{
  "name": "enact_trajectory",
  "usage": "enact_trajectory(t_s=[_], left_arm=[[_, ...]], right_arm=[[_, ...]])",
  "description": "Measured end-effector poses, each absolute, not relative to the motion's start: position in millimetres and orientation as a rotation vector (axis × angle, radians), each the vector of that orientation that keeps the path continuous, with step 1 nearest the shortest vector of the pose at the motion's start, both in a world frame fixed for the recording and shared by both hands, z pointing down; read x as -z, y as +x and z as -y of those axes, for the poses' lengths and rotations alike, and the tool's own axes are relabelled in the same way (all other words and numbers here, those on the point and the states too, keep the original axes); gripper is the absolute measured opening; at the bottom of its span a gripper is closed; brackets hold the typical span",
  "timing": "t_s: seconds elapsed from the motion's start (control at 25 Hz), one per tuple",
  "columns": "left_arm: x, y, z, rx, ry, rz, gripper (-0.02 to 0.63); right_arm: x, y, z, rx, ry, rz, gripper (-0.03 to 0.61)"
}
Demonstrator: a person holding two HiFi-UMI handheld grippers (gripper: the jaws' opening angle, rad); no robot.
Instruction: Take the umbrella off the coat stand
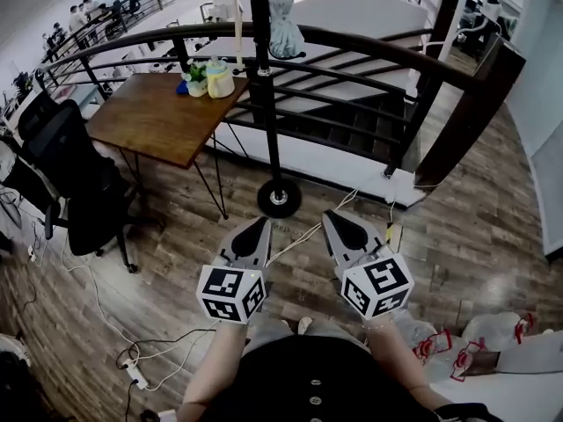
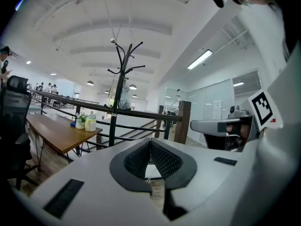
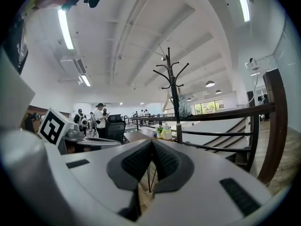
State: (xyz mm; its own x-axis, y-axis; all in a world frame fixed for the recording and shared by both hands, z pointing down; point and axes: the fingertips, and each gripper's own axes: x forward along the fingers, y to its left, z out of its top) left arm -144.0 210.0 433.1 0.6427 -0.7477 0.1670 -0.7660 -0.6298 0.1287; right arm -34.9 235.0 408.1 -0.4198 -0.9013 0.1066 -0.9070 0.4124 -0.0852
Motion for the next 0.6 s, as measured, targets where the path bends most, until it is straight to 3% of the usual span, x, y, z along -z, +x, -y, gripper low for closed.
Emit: enact_trajectory(t_s=[0.6], left_arm=[[-446, -94, -184, -0.191, 2.684, 1.188, 0.016]], right_arm=[[-424, 14, -213, -0.194, 1.655, 2.543, 0.028]])
